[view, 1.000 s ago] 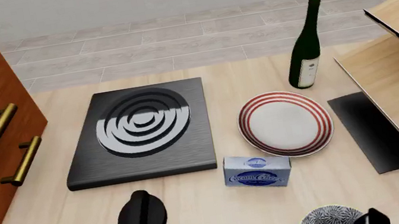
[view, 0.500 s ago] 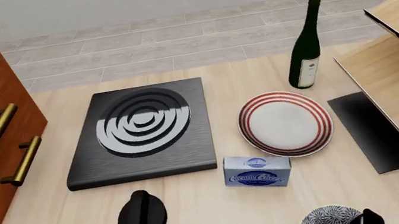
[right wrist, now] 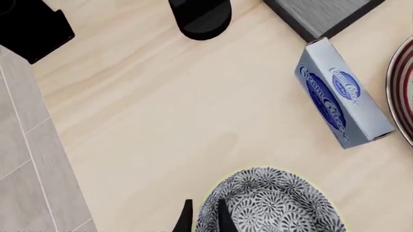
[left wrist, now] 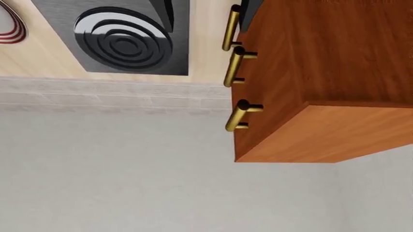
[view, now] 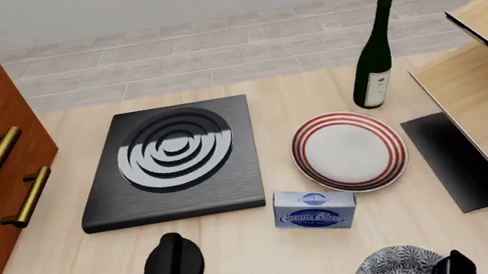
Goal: Put the bowl on the stove.
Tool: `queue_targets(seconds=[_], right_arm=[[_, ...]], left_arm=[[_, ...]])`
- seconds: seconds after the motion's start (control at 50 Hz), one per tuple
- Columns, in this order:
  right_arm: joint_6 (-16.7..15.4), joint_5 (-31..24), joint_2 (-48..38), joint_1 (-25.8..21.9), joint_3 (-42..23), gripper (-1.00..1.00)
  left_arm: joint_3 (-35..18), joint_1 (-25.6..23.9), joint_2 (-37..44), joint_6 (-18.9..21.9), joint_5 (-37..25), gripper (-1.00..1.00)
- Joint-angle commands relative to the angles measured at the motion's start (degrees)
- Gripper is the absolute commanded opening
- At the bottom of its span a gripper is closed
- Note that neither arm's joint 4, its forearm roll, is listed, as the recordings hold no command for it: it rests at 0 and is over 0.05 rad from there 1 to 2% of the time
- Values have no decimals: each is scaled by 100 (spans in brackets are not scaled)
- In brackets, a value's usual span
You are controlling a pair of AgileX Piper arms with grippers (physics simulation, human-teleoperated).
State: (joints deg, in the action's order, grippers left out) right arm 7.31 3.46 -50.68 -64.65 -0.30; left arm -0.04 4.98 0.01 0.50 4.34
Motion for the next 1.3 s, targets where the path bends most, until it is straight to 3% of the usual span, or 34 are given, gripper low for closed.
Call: queue_targets(seconds=[0.02,0.26,0.52,0.98,1.3], right_arm=[[-326,-229,179,34,28,-100],[-958,-1239,813,150,-334,-100],[-1314,-1687,1024,153,-620,-100],[-2501,-2837,1888,597,-930,-100],[-3019,-3374,2331,706,-1222,-100]], left_arm=[[0,45,0,-13,24,100],[1,112,0,-63,45,100],[1,166,0,-105,78,100],[3,161,0,-135,126,100],[2,135,0,-167,183,100]])
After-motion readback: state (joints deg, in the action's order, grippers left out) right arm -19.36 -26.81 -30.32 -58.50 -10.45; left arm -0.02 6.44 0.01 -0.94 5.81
